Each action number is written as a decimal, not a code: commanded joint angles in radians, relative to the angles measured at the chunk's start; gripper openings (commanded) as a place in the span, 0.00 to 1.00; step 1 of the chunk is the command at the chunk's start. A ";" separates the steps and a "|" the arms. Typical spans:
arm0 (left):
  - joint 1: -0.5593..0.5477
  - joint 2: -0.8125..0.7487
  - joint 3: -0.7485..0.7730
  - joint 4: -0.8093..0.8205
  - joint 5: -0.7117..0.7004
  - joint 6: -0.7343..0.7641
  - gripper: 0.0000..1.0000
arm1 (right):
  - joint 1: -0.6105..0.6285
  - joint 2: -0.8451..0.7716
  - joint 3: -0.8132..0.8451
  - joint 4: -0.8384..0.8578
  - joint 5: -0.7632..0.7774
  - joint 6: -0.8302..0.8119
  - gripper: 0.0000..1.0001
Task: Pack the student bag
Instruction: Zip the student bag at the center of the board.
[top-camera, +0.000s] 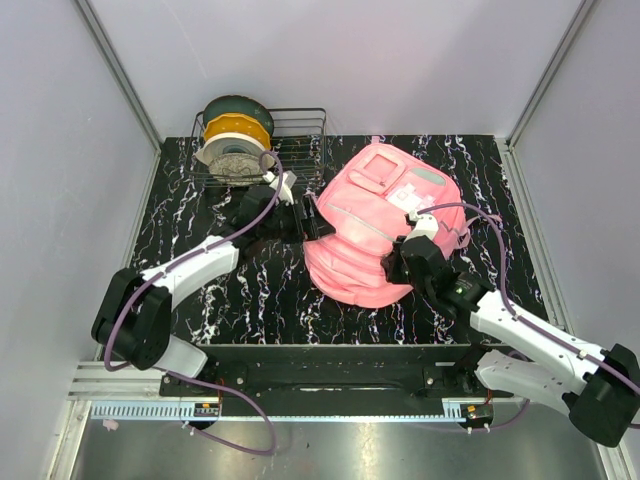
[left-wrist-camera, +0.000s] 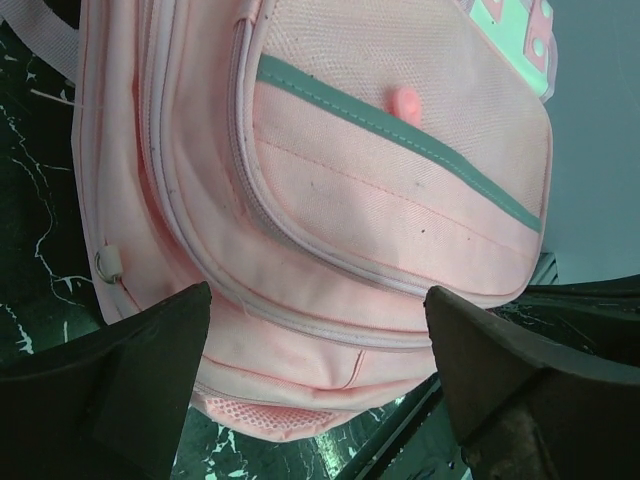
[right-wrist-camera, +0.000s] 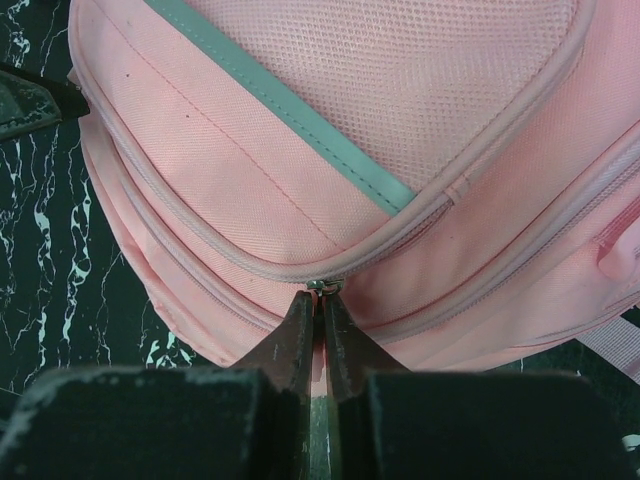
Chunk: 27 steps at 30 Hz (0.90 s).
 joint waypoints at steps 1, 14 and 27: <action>-0.002 -0.036 -0.023 0.029 -0.007 -0.001 0.93 | 0.005 0.007 0.036 0.063 -0.008 0.002 0.00; -0.004 0.019 0.098 0.114 -0.014 -0.020 0.93 | 0.005 -0.024 0.020 0.059 -0.012 0.014 0.00; 0.007 0.241 0.201 0.196 0.114 -0.055 0.45 | 0.005 -0.047 0.022 0.056 -0.021 -0.012 0.00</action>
